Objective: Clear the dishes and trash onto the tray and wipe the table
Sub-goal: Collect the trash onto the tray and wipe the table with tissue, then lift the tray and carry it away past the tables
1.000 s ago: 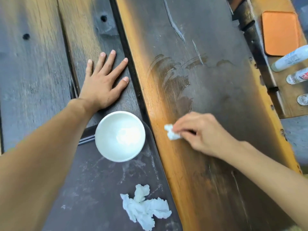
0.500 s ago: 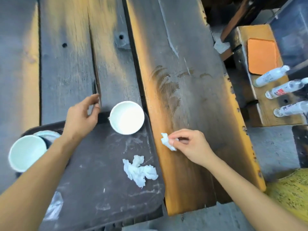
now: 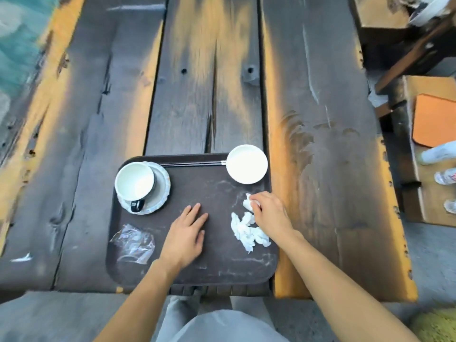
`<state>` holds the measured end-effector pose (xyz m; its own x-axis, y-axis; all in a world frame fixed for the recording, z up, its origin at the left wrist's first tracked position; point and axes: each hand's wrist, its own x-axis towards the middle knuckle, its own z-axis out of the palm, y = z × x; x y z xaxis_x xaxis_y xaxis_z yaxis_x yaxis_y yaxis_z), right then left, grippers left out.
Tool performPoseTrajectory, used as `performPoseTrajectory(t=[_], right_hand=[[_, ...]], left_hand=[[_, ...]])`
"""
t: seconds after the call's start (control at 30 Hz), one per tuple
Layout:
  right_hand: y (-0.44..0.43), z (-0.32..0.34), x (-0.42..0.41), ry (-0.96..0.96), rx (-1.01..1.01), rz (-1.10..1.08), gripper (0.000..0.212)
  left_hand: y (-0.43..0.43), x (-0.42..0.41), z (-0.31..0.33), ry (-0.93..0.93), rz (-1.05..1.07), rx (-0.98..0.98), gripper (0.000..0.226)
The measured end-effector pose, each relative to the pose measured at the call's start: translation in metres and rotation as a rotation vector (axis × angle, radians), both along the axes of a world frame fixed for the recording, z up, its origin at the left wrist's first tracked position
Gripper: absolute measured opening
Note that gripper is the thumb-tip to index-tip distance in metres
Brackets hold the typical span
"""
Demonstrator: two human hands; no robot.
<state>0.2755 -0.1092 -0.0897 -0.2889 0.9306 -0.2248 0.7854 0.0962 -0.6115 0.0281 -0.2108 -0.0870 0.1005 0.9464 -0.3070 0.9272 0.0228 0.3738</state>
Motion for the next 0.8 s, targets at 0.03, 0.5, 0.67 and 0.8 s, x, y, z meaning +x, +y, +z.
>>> performPoseTrajectory(t=[0.03, 0.5, 0.67, 0.8], right_hand=[[-0.001, 0.001, 0.000, -0.017, -0.010, 0.005, 0.025], [-0.030, -0.001, 0.022, 0.072, -0.256, -0.483, 0.042], [-0.031, -0.009, 0.016, -0.065, -0.162, -0.425, 0.033], [-0.033, -0.014, 0.013, -0.173, -0.127, -0.375, 0.032]], left_hand=[[-0.004, 0.000, 0.001, 0.009, -0.010, -0.011, 0.048], [-0.041, -0.116, 0.031, -0.218, 0.792, 0.373, 0.029], [-0.050, -0.179, 0.011, -0.142, 0.921, 0.113, 0.044], [-0.047, -0.197, -0.010, -0.256, 0.889, -0.010, 0.051]])
